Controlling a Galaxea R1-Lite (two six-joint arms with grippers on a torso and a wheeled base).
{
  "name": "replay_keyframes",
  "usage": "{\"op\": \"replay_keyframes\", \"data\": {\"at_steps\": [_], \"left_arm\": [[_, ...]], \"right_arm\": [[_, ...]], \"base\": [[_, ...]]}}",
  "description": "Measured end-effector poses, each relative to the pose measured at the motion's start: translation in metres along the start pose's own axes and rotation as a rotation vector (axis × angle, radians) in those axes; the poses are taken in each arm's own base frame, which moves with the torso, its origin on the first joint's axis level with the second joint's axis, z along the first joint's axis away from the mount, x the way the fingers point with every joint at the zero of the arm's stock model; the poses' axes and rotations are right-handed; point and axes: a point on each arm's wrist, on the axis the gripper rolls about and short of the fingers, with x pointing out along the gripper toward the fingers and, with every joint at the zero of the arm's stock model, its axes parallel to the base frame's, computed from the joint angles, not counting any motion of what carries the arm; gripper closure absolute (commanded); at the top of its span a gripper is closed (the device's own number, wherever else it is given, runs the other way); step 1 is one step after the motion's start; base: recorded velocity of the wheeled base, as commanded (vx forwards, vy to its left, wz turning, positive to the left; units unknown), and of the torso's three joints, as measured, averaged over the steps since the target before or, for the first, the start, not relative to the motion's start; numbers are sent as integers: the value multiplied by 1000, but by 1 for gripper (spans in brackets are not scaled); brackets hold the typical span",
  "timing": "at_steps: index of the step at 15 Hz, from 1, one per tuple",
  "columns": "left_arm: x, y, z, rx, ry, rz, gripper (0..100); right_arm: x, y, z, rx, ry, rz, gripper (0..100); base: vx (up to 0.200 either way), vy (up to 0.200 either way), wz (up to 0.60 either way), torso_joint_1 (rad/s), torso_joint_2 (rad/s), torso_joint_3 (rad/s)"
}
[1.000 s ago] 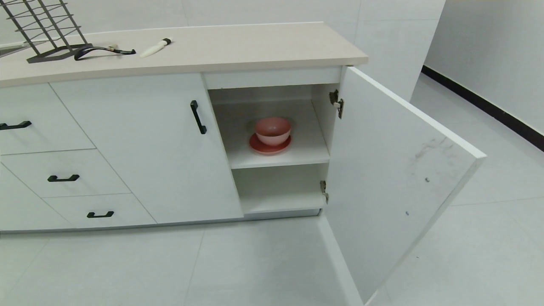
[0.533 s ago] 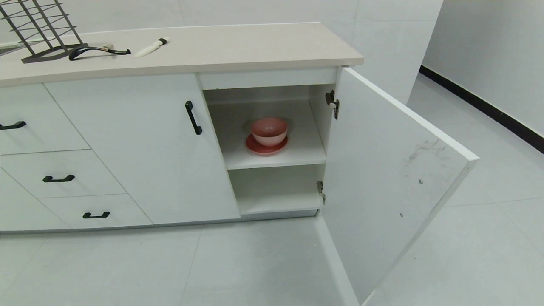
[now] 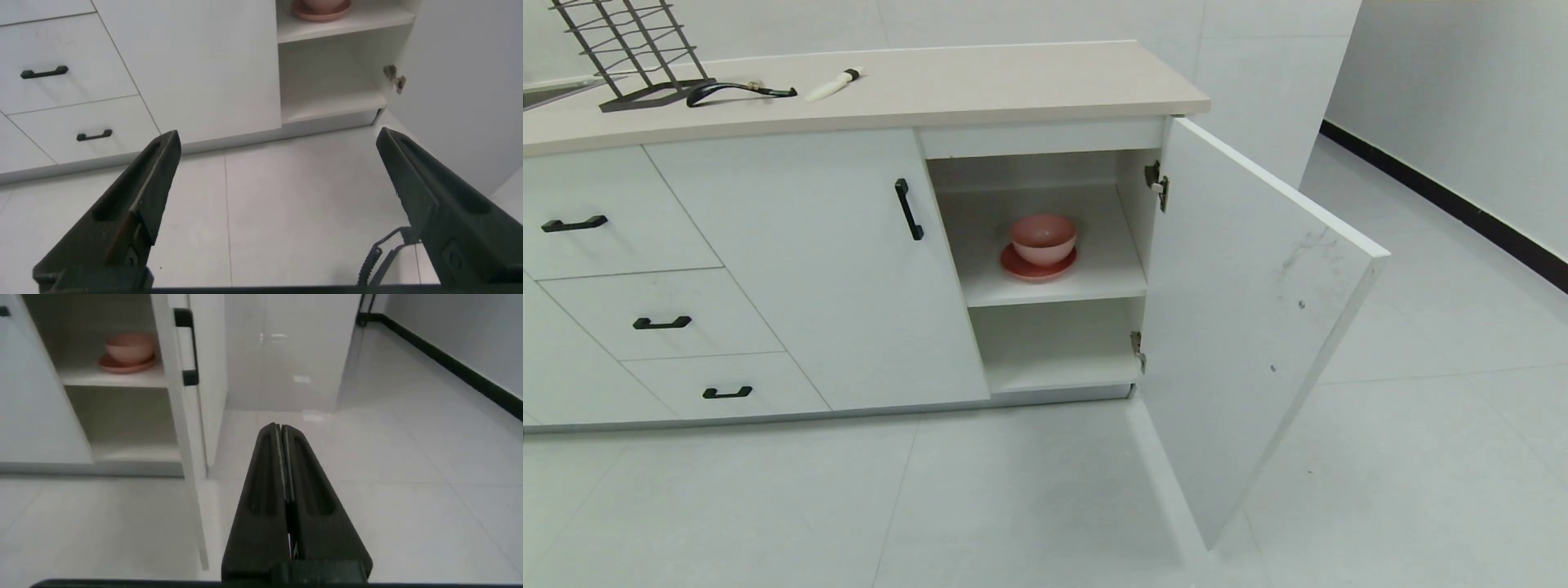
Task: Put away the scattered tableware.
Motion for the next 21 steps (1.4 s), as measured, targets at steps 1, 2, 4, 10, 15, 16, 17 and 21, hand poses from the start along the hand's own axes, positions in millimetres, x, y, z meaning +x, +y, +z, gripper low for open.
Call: {"op": "replay_keyframes", "data": {"at_steps": [1, 2, 4, 10, 15, 16, 17, 21], "left_arm": [[0, 0, 0, 0, 0, 0, 0], [0, 0, 0, 0, 0, 0, 0], [0, 0, 0, 3, 2, 0, 0], [0, 0, 0, 2, 1, 0, 0], [0, 0, 0, 2, 2, 0, 0], [0, 0, -1, 1, 2, 0, 0], [0, 0, 0, 1, 2, 2, 0], [0, 0, -1, 3, 3, 0, 0]], "right_arm": [[5, -1, 10, -7, -1, 17, 100], [12, -2, 24, -15, -25, 33, 100], [35, -5, 52, -32, -95, 67, 100], [128, -1, 59, -74, -88, 241, 100], [174, 9, 47, -69, -4, 330, 100], [185, 10, 46, -68, 4, 335, 100], [198, 11, 44, -68, 13, 339, 100], [250, 16, 28, -68, 5, 381, 100]], "base": [[0, 0, 0, 0, 0, 0], [0, 0, 0, 0, 0, 0], [0, 0, 0, 0, 0, 0], [0, 0, 0, 0, 0, 0], [0, 0, 0, 0, 0, 0], [0, 0, 0, 0, 0, 0], [0, 0, 0, 0, 0, 0], [0, 0, 0, 0, 0, 0]]}}
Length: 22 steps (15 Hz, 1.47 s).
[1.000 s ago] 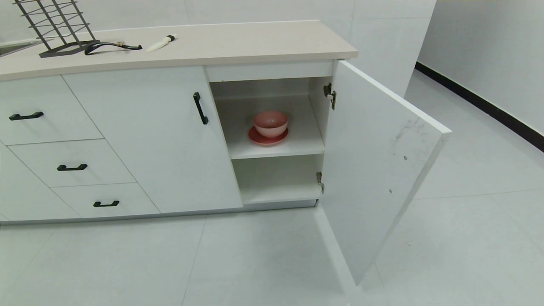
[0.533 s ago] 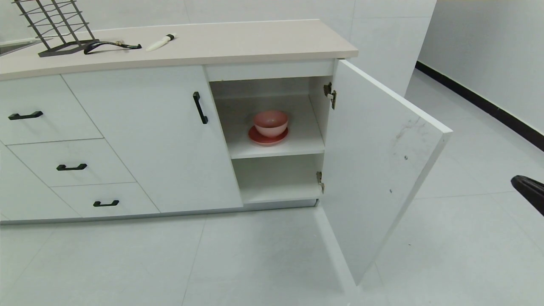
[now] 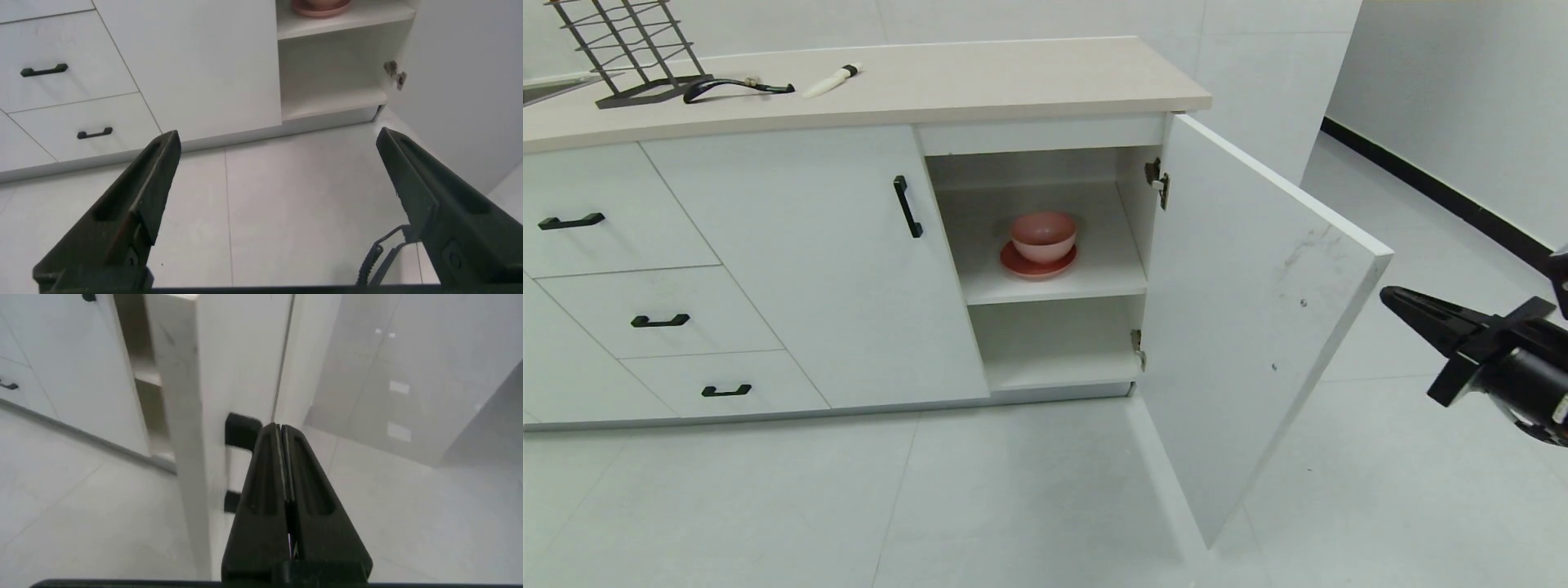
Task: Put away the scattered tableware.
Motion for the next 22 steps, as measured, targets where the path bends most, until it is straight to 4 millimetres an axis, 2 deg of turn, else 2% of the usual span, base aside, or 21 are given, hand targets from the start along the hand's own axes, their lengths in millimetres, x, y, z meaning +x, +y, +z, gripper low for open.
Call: {"op": "replay_keyframes", "data": {"at_steps": [2, 4, 6, 9, 18, 22], "left_arm": [[0, 0, 0, 0, 0, 2, 0], [0, 0, 0, 0, 0, 1, 0], [0, 0, 0, 0, 0, 2, 0], [0, 0, 0, -2, -1, 2, 0], [0, 1, -4, -8, 44, 49, 0], [0, 1, -4, -26, 45, 49, 0]], "right_arm": [[24, -10, -16, 2, 14, 20, 100], [47, -21, -17, -14, -28, 59, 100], [59, -24, -22, -34, -45, 120, 100], [66, -25, -28, -38, -43, 144, 100], [79, 14, -25, -26, -70, 280, 100], [86, 41, -23, -9, -87, 370, 100]], "base": [[0, 0, 0, 0, 0, 0], [0, 0, 0, 0, 0, 0], [0, 0, 0, 0, 0, 0], [0, 0, 0, 0, 0, 0], [0, 0, 0, 0, 0, 0], [0, 0, 0, 0, 0, 0]]}}
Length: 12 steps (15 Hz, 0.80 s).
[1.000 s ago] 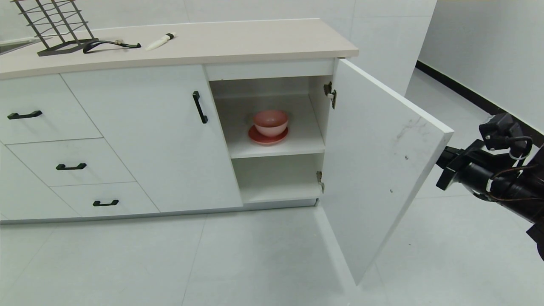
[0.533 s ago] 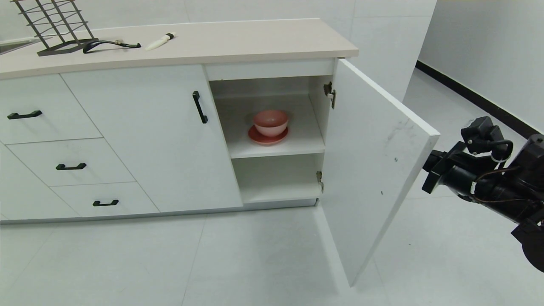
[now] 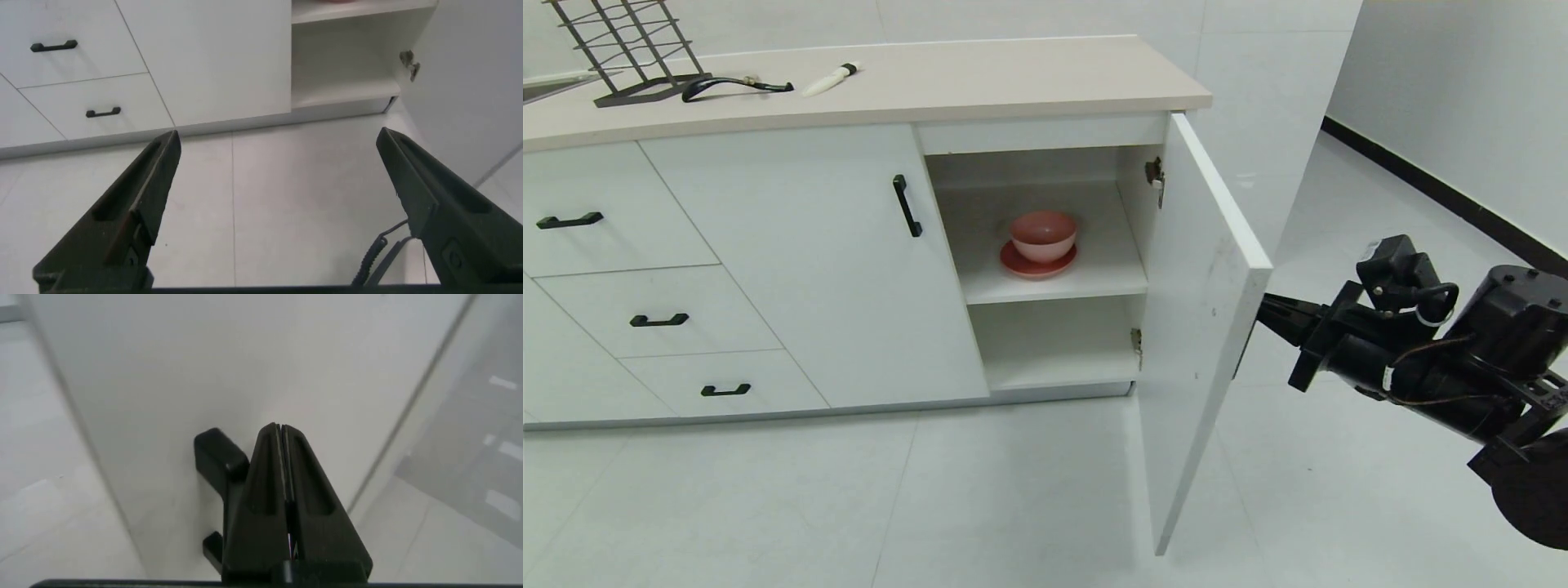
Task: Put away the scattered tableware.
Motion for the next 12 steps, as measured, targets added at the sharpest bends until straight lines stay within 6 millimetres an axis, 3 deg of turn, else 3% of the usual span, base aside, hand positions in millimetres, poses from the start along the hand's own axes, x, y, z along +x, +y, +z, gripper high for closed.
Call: {"op": "replay_keyframes", "data": {"at_steps": [6, 12], "left_arm": [[0, 0, 0, -27, 0, 9, 0], [0, 0, 0, -32, 0, 12, 0]], "right_arm": [[37, 21, 1, 7, -56, 97, 100], [70, 30, -12, 16, -77, 143, 100]], "base": [[0, 0, 0, 0, 0, 0], [0, 0, 0, 0, 0, 0]]}}
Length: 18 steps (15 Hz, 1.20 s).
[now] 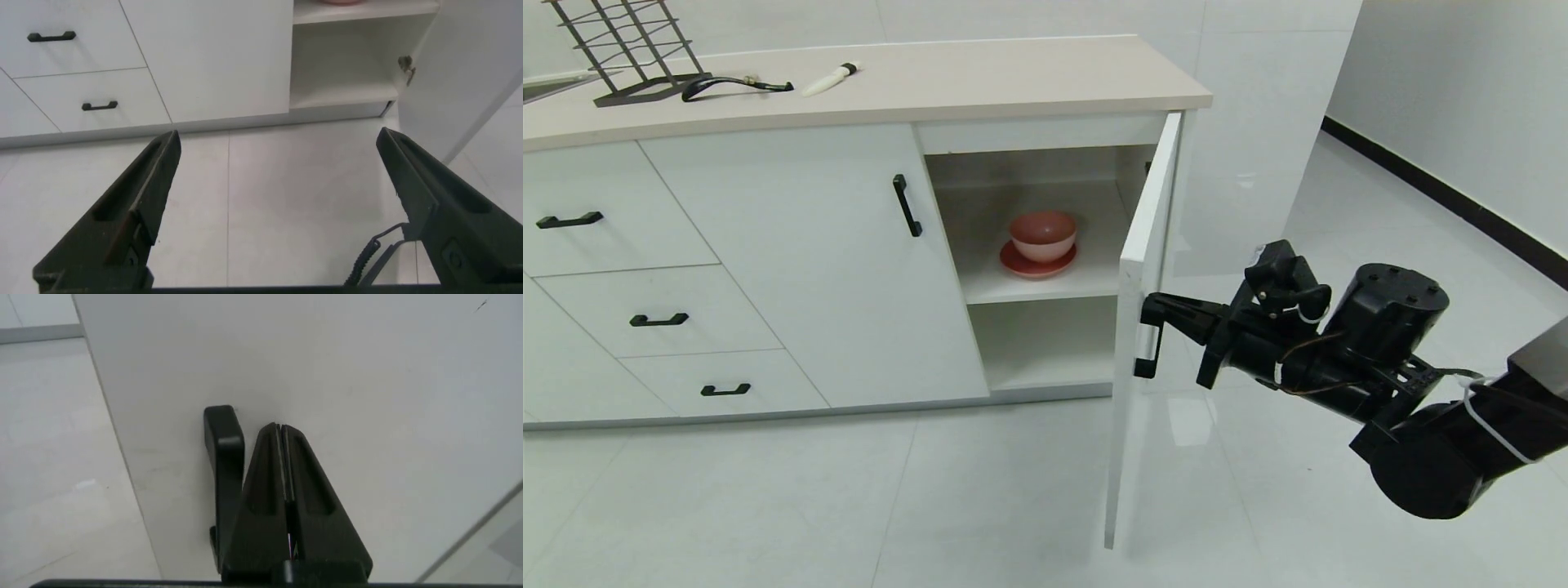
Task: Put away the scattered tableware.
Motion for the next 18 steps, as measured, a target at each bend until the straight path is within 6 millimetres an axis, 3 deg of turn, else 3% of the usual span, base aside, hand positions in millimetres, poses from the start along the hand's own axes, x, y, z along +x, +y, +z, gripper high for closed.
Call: {"op": "replay_keyframes", "data": {"at_steps": [8, 18], "left_arm": [[0, 0, 0, -2, 0, 2, 0], [0, 0, 0, -2, 0, 2, 0]], "right_arm": [[42, 4, -8, -18, -74, 40, 100], [86, -3, -34, -44, -140, 45, 100]], "base": [[0, 0, 0, 0, 0, 0], [0, 0, 0, 0, 0, 0]]}}
